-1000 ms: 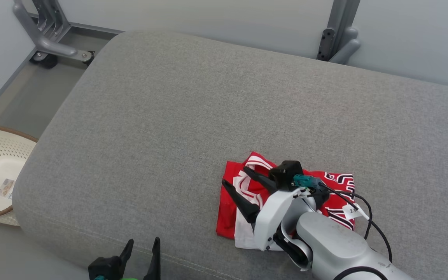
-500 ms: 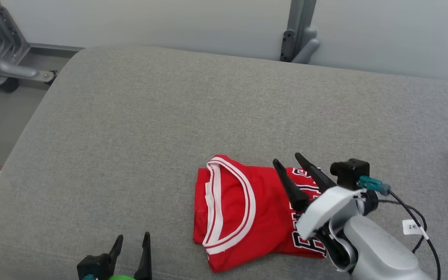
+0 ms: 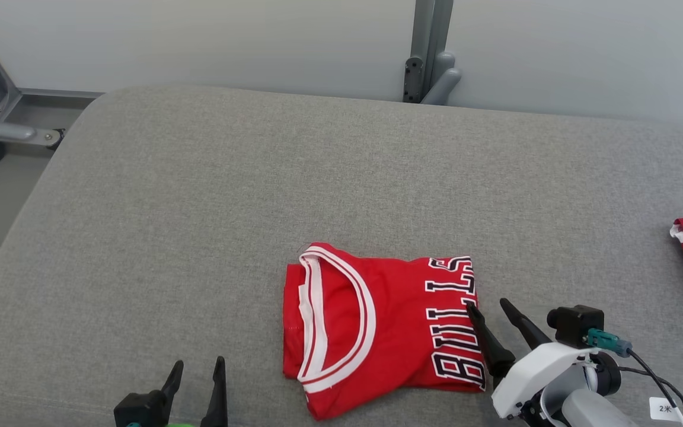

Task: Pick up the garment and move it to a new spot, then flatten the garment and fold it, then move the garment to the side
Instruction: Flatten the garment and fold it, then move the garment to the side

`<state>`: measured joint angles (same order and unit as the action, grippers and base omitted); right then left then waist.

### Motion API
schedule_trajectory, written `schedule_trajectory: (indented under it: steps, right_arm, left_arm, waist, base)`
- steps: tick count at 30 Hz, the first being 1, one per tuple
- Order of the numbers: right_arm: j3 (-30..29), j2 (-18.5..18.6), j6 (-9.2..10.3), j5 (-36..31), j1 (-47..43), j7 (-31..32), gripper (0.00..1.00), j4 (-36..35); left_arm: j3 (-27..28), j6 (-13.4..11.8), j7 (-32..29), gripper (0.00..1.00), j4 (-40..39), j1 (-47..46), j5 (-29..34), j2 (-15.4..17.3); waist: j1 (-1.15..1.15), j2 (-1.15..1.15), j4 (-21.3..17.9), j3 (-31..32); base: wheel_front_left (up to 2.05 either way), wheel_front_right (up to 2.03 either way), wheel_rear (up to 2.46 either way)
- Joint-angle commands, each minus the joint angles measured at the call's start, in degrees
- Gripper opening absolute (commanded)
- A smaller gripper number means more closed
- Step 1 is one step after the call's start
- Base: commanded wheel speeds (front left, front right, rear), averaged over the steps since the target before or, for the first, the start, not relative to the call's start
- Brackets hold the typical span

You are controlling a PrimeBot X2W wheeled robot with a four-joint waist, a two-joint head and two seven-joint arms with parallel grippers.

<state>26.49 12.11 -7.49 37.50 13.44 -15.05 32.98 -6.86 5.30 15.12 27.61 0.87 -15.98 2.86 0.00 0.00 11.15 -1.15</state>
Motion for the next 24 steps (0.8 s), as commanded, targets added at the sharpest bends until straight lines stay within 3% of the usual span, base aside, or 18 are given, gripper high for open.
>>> schedule_trajectory:
  steps: [1, 12, 13, 14, 20, 24]
  right_arm:
    - [-0.30, -0.16, 0.02, -0.15, 0.17, -0.14, 1.00, 0.25]
    - [1.91, -2.68, 0.02, 3.55, 5.02, -0.14, 1.00, 9.42]
    - [2.60, -2.97, 0.02, 4.11, 5.37, -0.14, 0.68, 9.89]
    - [3.00, -3.07, 0.02, 4.65, 5.77, -0.14, 0.00, 10.20]
    - [2.44, -2.06, 0.02, 4.62, 6.72, -0.14, 0.00, 9.75]
    - [-0.96, -1.71, 0.02, 2.34, 5.95, -0.14, 0.00, 7.72]
  left_arm:
    - [0.14, 0.18, -0.03, 1.00, -0.42, 0.32, 0.51, 0.14]
    - [-1.29, 0.22, -0.03, 1.00, -1.46, -1.82, 1.62, 0.14]
    - [-1.26, 0.24, -0.03, 1.00, -1.59, -1.90, 1.85, 0.14]
    - [-1.19, 0.25, -0.02, 1.00, -1.81, -1.93, 1.98, 0.14]
    - [-1.18, 0.14, -0.03, 1.00, -2.47, -1.73, 2.30, 0.14]
    - [-1.51, 0.35, -0.03, 1.00, -2.86, -1.06, 2.51, 0.13]
  waist:
    - [0.00, 0.00, 0.24, -0.62]
    - [0.00, 0.00, 3.72, -3.14]
    - [0.00, 0.00, 3.97, -3.14]
    - [0.00, 0.00, 4.18, -3.12]
    - [0.00, 0.00, 4.02, -2.61]
    - [0.00, 0.00, 0.93, -1.70]
  base:
    - [0.00, 0.00, 0.00]
    - [0.00, 0.00, 0.00]
    - [0.00, 0.00, 0.00]
    - [0.00, 0.00, 0.00]
    - [0.00, 0.00, 0.00]
    - [0.00, 0.00, 0.00]
